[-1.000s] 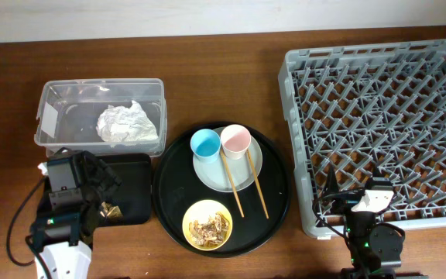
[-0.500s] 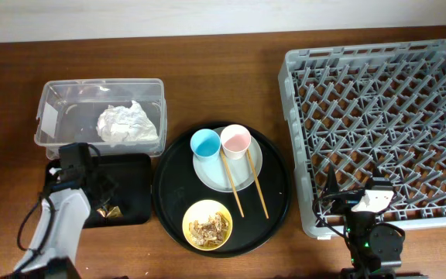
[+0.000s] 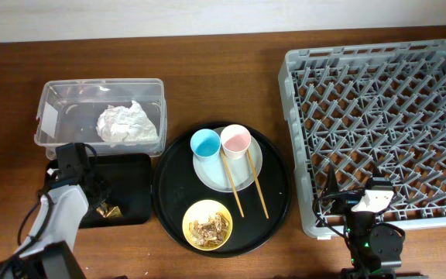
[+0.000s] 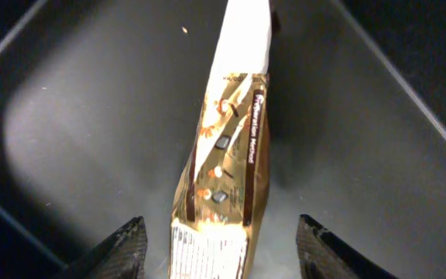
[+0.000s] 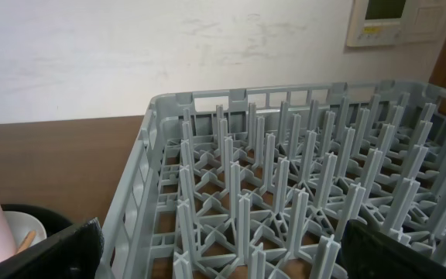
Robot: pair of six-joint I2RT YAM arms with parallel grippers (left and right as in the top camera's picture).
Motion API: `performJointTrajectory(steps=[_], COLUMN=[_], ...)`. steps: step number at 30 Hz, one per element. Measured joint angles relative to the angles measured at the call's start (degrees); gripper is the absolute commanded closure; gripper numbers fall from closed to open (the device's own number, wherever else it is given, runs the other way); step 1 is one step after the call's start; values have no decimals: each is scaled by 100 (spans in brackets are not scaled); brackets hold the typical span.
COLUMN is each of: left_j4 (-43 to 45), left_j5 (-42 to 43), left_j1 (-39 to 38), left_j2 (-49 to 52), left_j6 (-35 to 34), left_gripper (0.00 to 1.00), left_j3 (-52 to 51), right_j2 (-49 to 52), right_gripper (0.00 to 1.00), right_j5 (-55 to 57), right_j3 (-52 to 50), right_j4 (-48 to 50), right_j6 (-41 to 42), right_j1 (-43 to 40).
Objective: Sort waste into correct bins and load items into the dishwasher rack
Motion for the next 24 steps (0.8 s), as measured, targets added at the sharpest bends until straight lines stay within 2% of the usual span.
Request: performJointTrajectory(steps=[5, 7, 9, 14, 17, 19, 24], left_j4=[70, 83, 37, -525, -964, -1080, -278], left_j5=[15, 11, 17, 24, 33, 33, 273], left_j1=[0, 0, 0, 0, 0, 0, 0], left_j2=[295, 295, 291, 35, -476, -986, -2127], left_j6=[-2, 9, 15, 15, 15, 15, -92], left_gripper=[63, 81, 89, 90, 90, 94, 94], left_j3=[-9, -9, -2, 125, 483, 820, 1178], right_j2=[0, 0, 0, 0, 0, 0, 0], right_gripper=[1, 1, 1, 1, 1, 1, 1], right_j5=[0, 0, 0, 0, 0, 0, 0], right_j3=[0, 0, 0, 0, 0, 0, 0], right_j4=[0, 0, 0, 0, 0, 0, 0], right_j6=[-2, 2, -2, -4, 0, 0, -2], right_j1=[0, 0, 0, 0, 0, 0, 0])
